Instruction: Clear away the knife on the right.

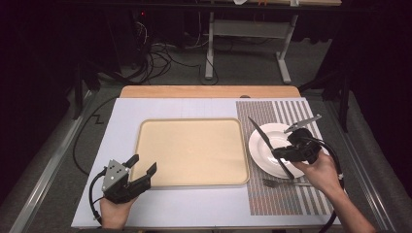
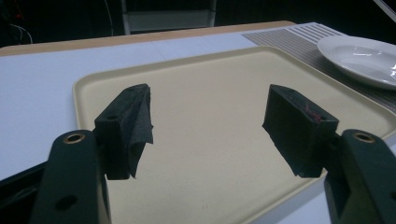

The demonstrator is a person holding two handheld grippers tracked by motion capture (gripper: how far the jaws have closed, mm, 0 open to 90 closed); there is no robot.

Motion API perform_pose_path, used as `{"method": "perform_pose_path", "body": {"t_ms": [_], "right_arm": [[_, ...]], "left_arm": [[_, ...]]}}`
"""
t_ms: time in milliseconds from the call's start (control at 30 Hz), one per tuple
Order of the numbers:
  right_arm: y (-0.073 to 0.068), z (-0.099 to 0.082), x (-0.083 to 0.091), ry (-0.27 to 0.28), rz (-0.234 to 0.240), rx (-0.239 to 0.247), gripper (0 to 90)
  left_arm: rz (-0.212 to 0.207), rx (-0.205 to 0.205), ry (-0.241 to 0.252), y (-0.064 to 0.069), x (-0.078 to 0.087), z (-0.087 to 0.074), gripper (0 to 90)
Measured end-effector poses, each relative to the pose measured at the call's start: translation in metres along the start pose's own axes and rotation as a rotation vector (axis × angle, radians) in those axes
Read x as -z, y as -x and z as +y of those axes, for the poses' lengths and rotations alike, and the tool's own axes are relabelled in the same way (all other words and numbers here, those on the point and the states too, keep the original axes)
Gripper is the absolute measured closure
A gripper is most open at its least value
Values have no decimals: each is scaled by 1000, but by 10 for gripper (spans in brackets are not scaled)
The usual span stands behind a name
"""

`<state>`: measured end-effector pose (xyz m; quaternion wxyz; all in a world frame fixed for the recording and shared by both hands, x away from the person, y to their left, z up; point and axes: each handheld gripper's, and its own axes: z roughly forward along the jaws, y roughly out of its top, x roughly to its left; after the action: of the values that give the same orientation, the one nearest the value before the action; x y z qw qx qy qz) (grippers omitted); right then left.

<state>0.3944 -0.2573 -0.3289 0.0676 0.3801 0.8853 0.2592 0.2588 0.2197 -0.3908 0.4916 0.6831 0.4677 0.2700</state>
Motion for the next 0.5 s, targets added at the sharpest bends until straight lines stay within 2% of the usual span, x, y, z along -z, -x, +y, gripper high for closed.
{"method": "perform_pose_path", "body": {"t_ms": [500], "right_arm": [[-28,24,-15,-7,65,42,808]], "left_arm": [[-8,0,-1,-2,-1,1,330]]}}
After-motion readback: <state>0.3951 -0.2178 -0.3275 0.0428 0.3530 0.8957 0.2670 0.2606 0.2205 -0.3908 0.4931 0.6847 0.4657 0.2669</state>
